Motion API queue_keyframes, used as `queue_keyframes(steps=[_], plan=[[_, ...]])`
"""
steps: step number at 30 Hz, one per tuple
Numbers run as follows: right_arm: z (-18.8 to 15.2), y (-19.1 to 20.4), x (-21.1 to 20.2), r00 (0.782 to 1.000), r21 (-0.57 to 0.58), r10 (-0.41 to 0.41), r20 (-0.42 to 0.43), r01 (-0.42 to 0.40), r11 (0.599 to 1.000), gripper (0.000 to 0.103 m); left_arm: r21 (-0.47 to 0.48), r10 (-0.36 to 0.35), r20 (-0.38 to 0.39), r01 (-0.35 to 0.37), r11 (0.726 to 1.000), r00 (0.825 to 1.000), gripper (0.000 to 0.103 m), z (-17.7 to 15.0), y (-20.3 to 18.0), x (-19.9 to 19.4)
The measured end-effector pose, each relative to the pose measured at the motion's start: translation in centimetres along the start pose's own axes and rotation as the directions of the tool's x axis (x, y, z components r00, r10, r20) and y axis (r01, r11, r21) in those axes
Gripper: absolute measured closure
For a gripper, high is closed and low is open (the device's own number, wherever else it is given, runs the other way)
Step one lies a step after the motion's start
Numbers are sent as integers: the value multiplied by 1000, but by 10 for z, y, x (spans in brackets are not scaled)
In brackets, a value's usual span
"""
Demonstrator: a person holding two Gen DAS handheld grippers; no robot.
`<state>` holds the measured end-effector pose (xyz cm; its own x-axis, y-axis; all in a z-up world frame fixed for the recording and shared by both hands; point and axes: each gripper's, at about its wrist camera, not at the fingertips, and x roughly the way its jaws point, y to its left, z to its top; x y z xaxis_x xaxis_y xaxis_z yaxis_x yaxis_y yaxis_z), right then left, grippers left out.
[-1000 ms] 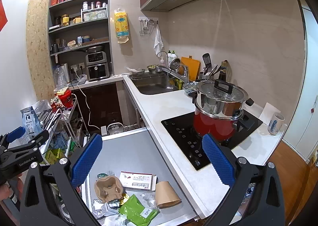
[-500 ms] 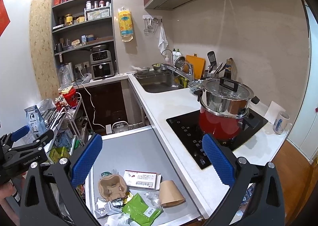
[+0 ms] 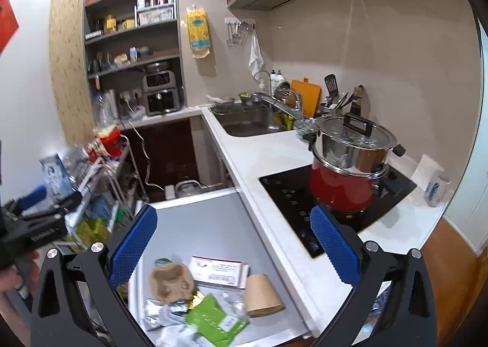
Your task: Collect trash
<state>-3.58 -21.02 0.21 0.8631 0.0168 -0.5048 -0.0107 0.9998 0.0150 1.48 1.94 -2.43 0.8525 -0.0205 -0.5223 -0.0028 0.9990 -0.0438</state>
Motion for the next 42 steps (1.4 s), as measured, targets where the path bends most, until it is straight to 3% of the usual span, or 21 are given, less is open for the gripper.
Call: queue_keyframes(steps=[10, 16, 21, 24, 29, 32, 38, 40, 42], plan=[[-22, 6, 41, 993, -24, -5, -118, 2, 1000, 4, 32, -13, -52, 15, 999, 999, 2, -16, -3, 21], [-52, 6, 83, 972, -43, -19, -234, 9, 999, 4, 63, -45, -135, 54, 997, 990, 2, -38, 5, 50], [-87, 14, 130, 935, -141, -90, -344, 44, 989, 4, 29, -55, -305, 66, 997, 951, 3, -81, 13, 100], [-112, 19, 157, 908, -206, -134, -397, 54, 977, 9, 15, -61, -395, 73, 997, 917, 18, -106, 15, 129], [-139, 16, 196, 858, -195, -123, -499, 27, 980, 14, -14, -85, -469, 89, 996, 879, 20, -129, 12, 157], [-150, 12, 215, 828, -136, -64, -557, -15, 991, 19, -20, -99, -489, 102, 995, 867, 20, -136, 8, 167], [-166, -1, 248, 766, -63, -50, -641, 12, 998, 25, -18, -115, -509, 123, 992, 853, 20, -141, 3, 181], [-171, -4, 257, 752, -22, -18, -659, 5, 1000, 26, -13, -116, -516, 128, 992, 849, 20, -143, 1, 186], [-170, 3, 261, 760, -46, -36, -649, 9, 999, 22, -7, -113, -522, 128, 992, 845, 20, -144, 0, 191]])
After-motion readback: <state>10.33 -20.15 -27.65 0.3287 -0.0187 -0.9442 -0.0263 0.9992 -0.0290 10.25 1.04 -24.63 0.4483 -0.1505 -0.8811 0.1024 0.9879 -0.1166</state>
